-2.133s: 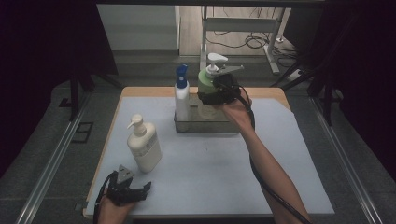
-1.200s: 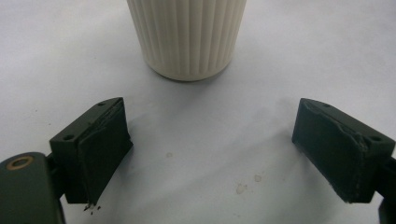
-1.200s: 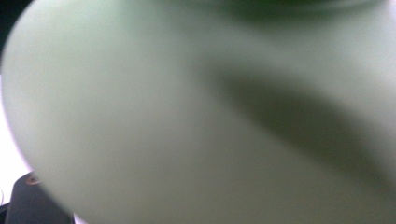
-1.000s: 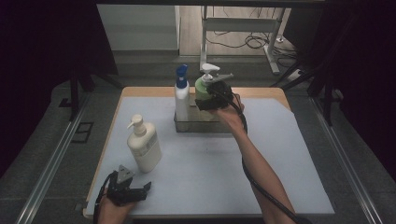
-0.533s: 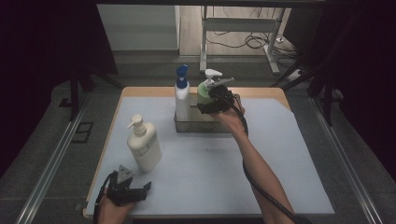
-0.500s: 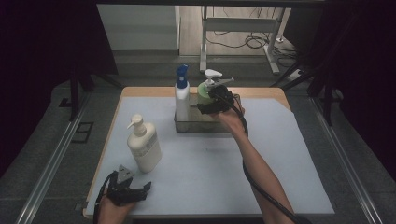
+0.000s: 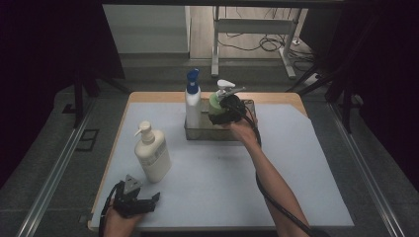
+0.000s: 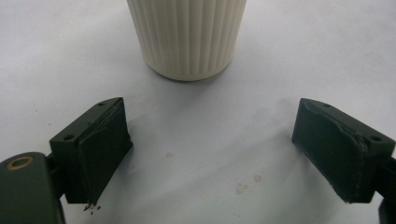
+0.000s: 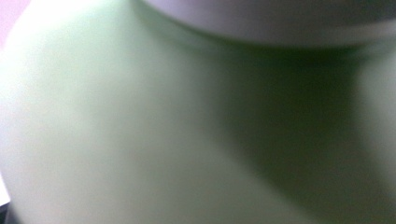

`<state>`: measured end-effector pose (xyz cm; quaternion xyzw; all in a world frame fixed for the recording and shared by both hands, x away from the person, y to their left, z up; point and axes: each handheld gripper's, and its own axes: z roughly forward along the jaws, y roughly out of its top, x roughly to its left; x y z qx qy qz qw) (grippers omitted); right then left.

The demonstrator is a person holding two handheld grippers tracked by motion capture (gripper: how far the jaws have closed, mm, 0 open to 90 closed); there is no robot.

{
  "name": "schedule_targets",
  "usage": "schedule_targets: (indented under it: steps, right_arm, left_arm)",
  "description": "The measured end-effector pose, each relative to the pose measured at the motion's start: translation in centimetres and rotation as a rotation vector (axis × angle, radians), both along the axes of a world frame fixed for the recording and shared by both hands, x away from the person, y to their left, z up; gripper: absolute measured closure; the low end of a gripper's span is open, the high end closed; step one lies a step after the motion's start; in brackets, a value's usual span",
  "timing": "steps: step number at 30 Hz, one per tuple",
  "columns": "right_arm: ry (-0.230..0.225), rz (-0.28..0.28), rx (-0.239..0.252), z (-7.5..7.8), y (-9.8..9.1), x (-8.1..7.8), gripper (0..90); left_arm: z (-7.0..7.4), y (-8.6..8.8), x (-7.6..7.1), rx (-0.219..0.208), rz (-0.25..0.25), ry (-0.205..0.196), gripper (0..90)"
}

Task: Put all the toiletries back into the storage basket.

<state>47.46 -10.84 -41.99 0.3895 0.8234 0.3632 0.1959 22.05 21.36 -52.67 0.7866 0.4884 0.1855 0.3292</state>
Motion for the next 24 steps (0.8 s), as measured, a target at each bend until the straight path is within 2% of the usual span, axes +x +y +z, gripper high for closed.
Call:
schedule_targets:
  steps: [4,15,24]
  right_arm:
    - [0.016,-0.007,0.003,0.0,0.0,0.1,11.8]
    - [0.009,0.007,0.02,0.0,-0.5,0.1,11.3]
    - [0.002,0.016,0.036,0.9,-1.7,-1.2,11.8]
  left_arm:
    - [0.0,0.0,0.0,0.0,0.0,-0.001,10.5]
    - [0.0,0.0,0.0,0.0,0.001,-0.001,10.6]
    - [0.0,0.0,0.0,0.0,0.001,-0.002,10.6]
